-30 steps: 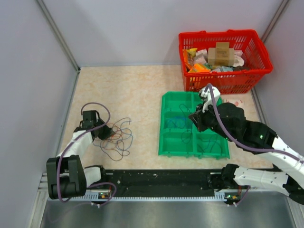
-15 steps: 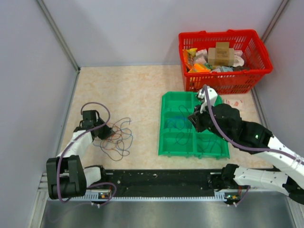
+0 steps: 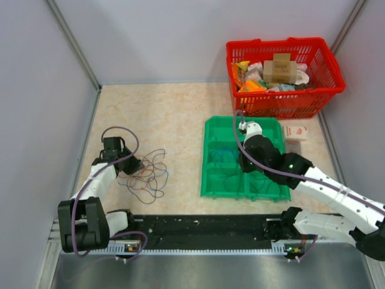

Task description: Untangle the cables

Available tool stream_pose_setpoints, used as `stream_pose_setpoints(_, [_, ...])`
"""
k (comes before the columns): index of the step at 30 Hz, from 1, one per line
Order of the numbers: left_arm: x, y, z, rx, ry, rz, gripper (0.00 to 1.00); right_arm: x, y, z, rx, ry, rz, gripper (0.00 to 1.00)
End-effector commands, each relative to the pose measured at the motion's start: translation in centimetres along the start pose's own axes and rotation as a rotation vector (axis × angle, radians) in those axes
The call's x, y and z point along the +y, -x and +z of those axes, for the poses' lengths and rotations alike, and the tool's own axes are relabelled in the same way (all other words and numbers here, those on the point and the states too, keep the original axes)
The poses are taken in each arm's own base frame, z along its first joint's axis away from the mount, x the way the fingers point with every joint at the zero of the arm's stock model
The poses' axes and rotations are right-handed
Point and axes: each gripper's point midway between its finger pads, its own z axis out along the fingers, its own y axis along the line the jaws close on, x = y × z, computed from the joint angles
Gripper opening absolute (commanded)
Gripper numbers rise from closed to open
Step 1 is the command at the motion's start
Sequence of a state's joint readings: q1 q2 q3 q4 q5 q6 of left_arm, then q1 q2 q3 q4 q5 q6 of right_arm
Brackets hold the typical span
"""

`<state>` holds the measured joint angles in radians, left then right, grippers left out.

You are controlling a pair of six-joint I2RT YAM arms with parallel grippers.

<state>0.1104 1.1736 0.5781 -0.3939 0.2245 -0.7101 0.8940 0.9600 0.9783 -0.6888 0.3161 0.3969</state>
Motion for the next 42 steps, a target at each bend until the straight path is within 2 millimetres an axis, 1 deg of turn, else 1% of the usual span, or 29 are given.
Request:
stream_pose_setpoints(1, [-0.5, 1.3, -0.4, -0.03, 0.012, 0.025, 0.0, -0.7, -2.3, 1.8, 0.065, -0.053, 0.119, 0.0])
stream_pose_setpoints(7, [0.3, 1.2, 0.2, -0.013, 0.058, 0.002, 0.0, -4.0, -5.5, 4.2, 0.143, -0.228, 0.124, 0.0])
stream_pose_setpoints(10, [0.7, 1.0, 0.5, -0.003, 0.075, -0.01, 0.0, -5.1, -6.1, 4.7, 0.163, -0.272, 0.111, 0.0])
stream_pose_setpoints(14, [0.9, 1.0, 0.7, 0.005, 0.09, -0.017, 0.0, -5.4, -6.0, 5.0, 0.168, -0.275, 0.104, 0.0])
stream_pose_setpoints(22, [1.2, 1.0, 0.9, 0.006, 0.104, -0.004, 0.0, -4.6, -6.6, 5.3, 0.171, -0.22, 0.11, 0.0])
stream_pose_setpoints(24, [1.2, 0.9, 0.8, 0.01, 0.102, -0.005, 0.0, -4.1, -6.8, 5.5, 0.176, -0.177, 0.083, 0.0])
stream_pose_setpoints(27, [1.1, 0.9, 0.7, 0.01, 0.097, -0.001, 0.0, -2.3, -5.8, 5.0, 0.137, -0.049, 0.058, 0.0])
stream_pose_setpoints(28, [1.0, 1.1, 0.6, 0.003, 0.096, 0.0, 0.0, -1.2, -5.3, 4.6, 0.115, 0.015, 0.049, 0.0])
stream_pose_setpoints(30, [0.8, 1.3, 0.3, -0.004, 0.093, 0.005, 0.0, 0.1, -4.0, 3.5, 0.056, 0.114, 0.02, 0.0])
stream_pose_setpoints(33, [0.3, 1.6, -0.2, -0.022, 0.073, 0.013, 0.0, 2.2, -1.9, 1.2, -0.034, 0.235, -0.009, 0.0])
stream_pose_setpoints(35, [-0.1, 1.8, -0.7, -0.04, 0.051, 0.012, 0.0, 3.6, -1.4, 0.0, -0.057, 0.304, -0.027, 0.0])
stream_pose_setpoints(36, [-0.3, 1.8, -1.0, -0.046, 0.042, 0.016, 0.0, 4.2, -1.5, -0.4, -0.053, 0.34, -0.033, 0.0])
stream_pose_setpoints(40, [-1.6, 2.7, -2.9, -0.098, -0.003, 0.045, 0.0, 6.7, -3.2, -1.9, 0.007, 0.474, -0.059, 0.0])
stream_pose_setpoints(42, [-1.9, 3.1, -3.9, -0.128, -0.007, 0.063, 0.0, 7.5, -3.7, -2.9, 0.003, 0.514, -0.069, 0.0])
